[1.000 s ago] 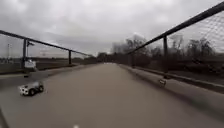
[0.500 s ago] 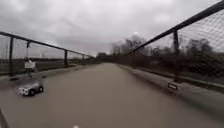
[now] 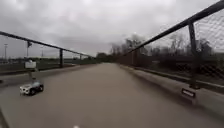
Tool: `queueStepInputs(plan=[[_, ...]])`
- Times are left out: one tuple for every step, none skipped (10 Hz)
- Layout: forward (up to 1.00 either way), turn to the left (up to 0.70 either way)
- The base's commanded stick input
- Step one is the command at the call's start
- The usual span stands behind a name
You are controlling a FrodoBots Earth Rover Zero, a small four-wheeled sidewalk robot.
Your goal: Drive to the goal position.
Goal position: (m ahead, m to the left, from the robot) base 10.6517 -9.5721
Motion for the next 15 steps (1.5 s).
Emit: queueStepInputs(plan=[[1.00, 0.00], [1.00, 0.03], [1.00, 0.01], [1.00, 0.00], [1.00, 0.00], [1.00, 0.00], [1.00, 0.00], [1.00, 0.00], [1.00, 0.00], [1.00, 0.00], [1.00, 0.06], [1.00, 0.40], [1.00, 0.40], [1.00, 0.36], [1.00, 0.07]])
